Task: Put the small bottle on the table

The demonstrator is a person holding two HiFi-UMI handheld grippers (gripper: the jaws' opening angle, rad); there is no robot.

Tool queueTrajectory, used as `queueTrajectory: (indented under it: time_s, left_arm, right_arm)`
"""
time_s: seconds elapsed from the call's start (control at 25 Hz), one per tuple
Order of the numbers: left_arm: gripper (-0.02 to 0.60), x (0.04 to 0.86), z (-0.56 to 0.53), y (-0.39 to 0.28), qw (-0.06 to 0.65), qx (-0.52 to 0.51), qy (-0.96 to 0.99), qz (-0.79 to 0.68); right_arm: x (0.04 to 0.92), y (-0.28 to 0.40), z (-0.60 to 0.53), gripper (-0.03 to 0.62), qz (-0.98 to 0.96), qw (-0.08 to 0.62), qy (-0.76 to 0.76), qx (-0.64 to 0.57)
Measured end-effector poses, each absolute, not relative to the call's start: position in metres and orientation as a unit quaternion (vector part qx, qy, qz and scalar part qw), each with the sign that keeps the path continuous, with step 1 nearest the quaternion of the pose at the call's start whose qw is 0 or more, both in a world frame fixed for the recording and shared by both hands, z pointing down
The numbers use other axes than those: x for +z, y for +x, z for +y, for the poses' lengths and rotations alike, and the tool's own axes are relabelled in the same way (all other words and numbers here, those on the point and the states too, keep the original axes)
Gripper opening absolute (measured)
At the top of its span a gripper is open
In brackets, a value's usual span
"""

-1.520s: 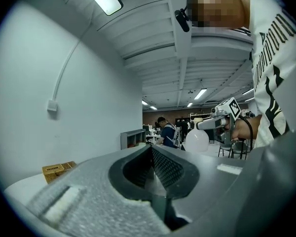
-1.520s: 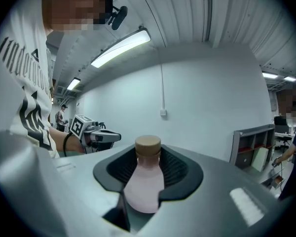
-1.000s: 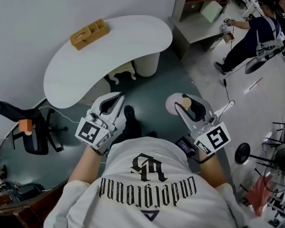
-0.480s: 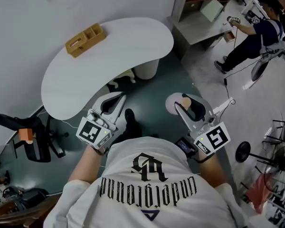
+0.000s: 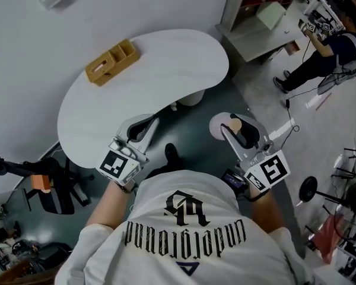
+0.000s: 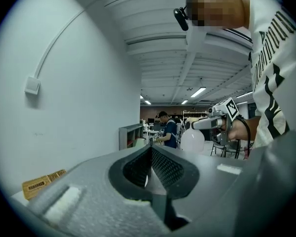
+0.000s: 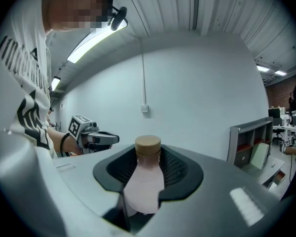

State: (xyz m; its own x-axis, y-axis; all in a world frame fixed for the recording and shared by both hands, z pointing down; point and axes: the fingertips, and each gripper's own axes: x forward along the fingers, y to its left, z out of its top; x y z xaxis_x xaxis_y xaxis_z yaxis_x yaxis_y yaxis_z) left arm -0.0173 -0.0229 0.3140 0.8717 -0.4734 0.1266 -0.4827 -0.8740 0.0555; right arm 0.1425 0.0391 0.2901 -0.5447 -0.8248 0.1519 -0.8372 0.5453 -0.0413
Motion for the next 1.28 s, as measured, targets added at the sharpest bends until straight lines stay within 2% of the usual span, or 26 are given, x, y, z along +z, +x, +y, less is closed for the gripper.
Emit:
queueTrajectory:
  time_s: [0.64, 1.28]
  left_arm:
    - [0.008, 0.321, -0.125, -0.100, 0.045, 0.042, 0.970, -0.236]
    - [0.008, 0.331, -0.154, -0.111, 0.049, 0.046, 0.964, -0.258]
  right_arm:
    - [0.292, 0.066, -0.074, 0.135, -0.869, 0.060, 0.489, 0.049]
    - [0.313, 0.045, -0.129, 0.135, -0.886, 0.075, 0.454, 0.054]
